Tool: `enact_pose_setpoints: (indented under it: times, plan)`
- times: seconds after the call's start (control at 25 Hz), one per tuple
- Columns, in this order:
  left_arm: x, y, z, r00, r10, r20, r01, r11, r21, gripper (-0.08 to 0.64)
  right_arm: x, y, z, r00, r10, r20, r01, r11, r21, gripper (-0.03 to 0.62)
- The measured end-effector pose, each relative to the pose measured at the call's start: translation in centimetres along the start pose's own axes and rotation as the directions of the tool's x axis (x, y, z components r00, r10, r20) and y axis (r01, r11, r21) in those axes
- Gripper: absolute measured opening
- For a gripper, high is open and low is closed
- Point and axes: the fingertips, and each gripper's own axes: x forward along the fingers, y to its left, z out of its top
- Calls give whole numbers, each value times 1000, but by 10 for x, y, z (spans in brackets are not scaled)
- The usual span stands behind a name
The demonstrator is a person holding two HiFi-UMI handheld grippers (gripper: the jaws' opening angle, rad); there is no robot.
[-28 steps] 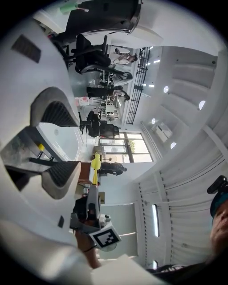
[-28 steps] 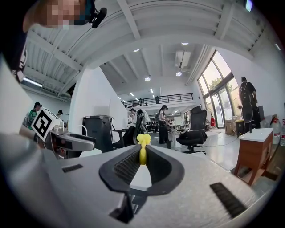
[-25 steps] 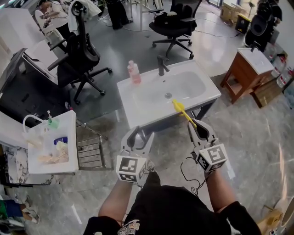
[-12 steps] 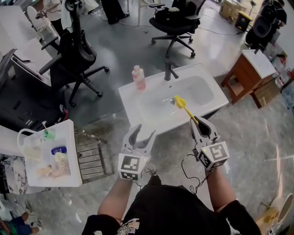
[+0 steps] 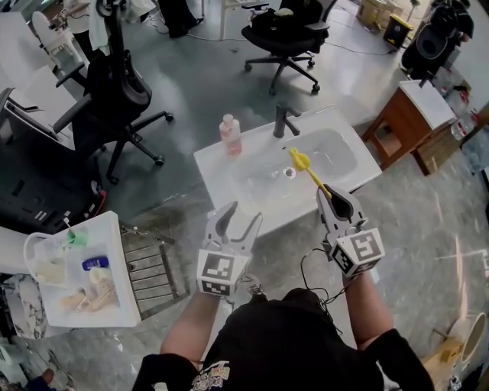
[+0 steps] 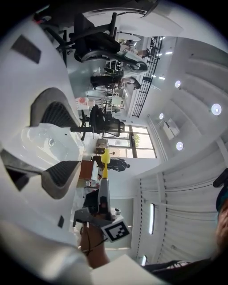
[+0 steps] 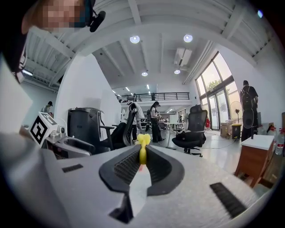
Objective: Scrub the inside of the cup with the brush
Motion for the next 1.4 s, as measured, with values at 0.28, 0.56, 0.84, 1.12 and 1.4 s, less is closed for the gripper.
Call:
enact_pose_setpoints:
  times: [0.28,0.56,0.84,1.12,1.4]
  plan:
    - [22,3,-4,1000,-2,-25,2,1000,-3,225,13,-15,7,1000,16,3,-16,1000,-24,38]
    - [55,7,-5,996,61,-58,-62,998,-13,224,42,-41,8,995,101,-4,-101,994,-29,38]
    - [94,11,-17,983,144,-114,-145,989,-5,222,77,-73,-1,977,214,-22,-214,977,-23,38]
    - [124,15,-36,962,197,-187,-189,980,62,222,105,-90,-15,951,305,-46,-306,952,-19,38]
    - [156,17,-62,936,222,-275,-199,974,110,222,127,-102,-30,922,381,-70,-383,923,-26,38]
